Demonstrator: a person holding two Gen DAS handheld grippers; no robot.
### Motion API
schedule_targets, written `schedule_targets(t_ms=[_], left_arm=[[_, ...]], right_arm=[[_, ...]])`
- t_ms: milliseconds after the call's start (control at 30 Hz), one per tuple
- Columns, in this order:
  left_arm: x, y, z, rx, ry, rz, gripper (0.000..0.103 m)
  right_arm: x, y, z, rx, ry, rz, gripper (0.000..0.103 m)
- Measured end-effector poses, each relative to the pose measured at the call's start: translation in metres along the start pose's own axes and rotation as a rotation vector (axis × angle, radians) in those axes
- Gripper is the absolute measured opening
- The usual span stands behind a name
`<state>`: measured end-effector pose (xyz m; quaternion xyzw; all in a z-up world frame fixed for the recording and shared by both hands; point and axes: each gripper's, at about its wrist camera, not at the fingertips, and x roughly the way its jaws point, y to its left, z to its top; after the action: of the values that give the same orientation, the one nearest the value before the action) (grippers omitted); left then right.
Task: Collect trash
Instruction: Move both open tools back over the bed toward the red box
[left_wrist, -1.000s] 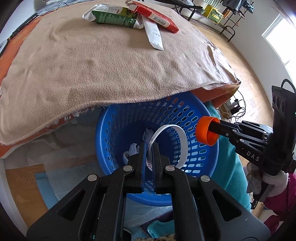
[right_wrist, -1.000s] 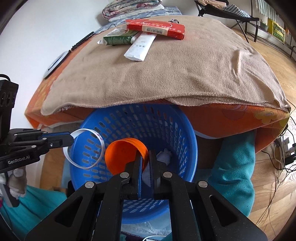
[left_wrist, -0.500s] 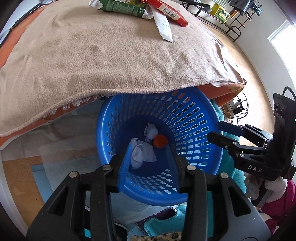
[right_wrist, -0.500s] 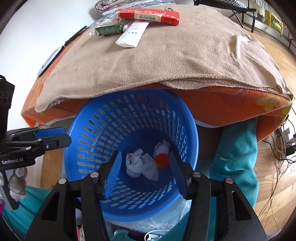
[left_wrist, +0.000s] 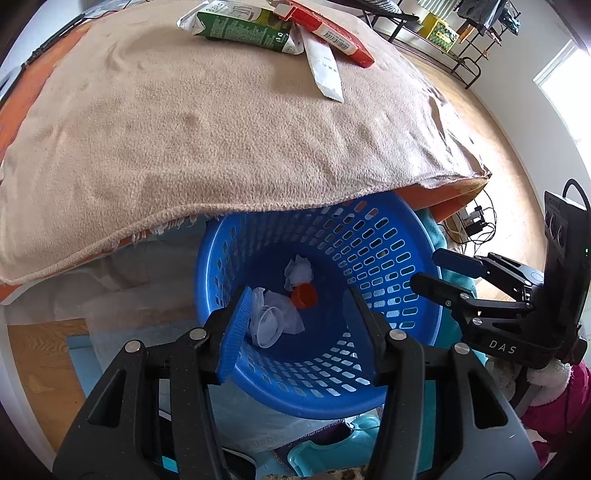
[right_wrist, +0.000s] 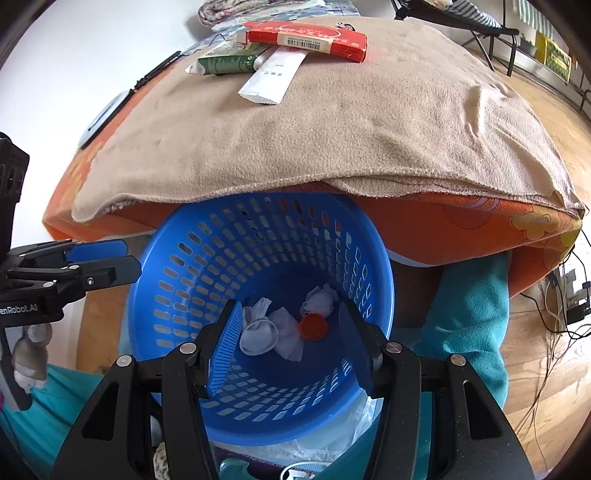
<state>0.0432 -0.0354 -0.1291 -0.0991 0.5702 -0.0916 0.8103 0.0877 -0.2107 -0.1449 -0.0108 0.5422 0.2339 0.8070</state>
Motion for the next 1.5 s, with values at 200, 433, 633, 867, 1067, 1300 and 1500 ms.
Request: schedule_targets(t_ms=[200, 433, 633, 867, 1067, 1300, 1500], left_arm=[[-0.006, 0.001, 0.013, -0.016, -0.030, -0.007, 0.053], [-0.015, 0.003, 0.032, -0.033, -0.071, -0.015, 0.053], [-0.016, 0.001, 0.045, -0.042, -0.089, -0.020, 0.053], [-0.014, -0.006, 0.059, -0.036, -0.102, -0.025, 0.053], [-0.011, -0.011, 0.072, -0.035, -0.115, -0.023, 0.053], [-0.010, -0.007, 0.092, -0.052, -0.136, -0.014, 0.053], [-0.009, 0.005, 0.115, -0.102, -0.157, -0.023, 0.053]], right_arm=[[-0.008, -0.003, 0.011, -0.017, -0.029, -0.008, 0.057], [-0.022, -0.006, 0.027, -0.063, -0.092, -0.045, 0.062], [-0.030, -0.012, 0.042, -0.073, -0.134, -0.068, 0.071], [-0.039, -0.019, 0.059, -0.107, -0.186, -0.092, 0.071], [-0.042, -0.017, 0.088, -0.223, -0.257, -0.101, 0.072], [-0.031, -0.017, 0.136, -0.319, -0.266, -0.133, 0.072], [-0.005, -0.017, 0.171, -0.407, -0.218, -0.156, 0.072]])
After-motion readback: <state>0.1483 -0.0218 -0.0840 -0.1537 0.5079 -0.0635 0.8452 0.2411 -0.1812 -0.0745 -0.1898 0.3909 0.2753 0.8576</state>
